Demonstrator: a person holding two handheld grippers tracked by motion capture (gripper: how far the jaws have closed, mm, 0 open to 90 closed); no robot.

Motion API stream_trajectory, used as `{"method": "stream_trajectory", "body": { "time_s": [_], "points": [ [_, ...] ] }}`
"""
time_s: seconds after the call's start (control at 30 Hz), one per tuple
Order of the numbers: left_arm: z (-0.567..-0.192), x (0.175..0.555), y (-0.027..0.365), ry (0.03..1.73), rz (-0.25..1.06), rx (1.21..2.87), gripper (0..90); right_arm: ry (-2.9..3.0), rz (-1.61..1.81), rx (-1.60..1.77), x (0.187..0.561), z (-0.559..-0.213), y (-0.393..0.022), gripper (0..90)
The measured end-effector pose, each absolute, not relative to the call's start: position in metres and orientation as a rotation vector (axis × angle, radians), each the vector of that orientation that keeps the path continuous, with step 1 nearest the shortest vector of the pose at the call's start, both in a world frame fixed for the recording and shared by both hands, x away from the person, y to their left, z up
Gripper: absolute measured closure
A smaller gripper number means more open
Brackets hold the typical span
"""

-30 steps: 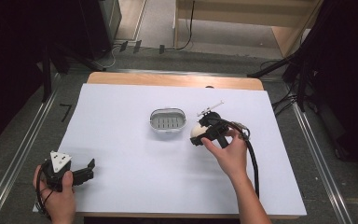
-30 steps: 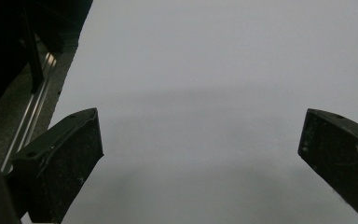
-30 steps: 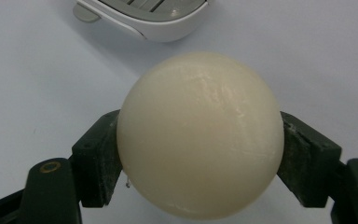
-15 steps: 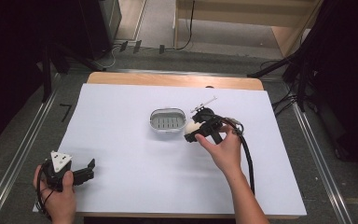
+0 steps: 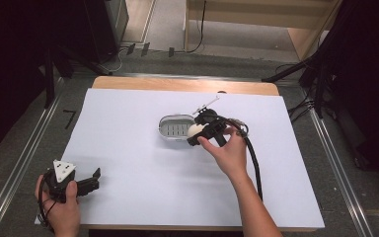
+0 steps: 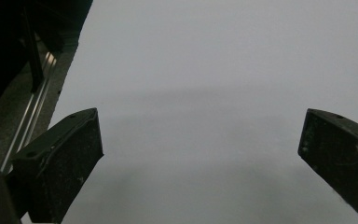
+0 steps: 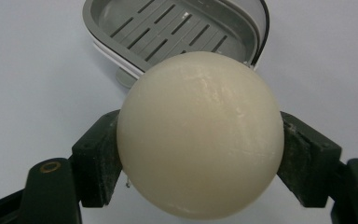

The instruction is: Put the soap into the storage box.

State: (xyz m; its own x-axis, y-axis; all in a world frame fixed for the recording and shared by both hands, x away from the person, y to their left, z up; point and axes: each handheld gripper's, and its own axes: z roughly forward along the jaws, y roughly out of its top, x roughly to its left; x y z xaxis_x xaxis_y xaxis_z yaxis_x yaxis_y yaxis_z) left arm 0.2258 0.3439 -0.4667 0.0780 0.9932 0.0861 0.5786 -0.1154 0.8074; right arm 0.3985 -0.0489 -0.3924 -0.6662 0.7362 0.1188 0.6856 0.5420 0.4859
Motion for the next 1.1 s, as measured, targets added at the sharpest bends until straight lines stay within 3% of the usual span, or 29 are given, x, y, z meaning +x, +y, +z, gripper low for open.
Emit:
{"method": "stream_trajectory", "body": {
  "time_s": [1.1],
  "points": [
    [-0.467,0.226,0.345,1.56,0.885,1.765,0.1,2.704,0.754,1.226,0.425,-0.39,-0.009,25.0]
  ]
}}
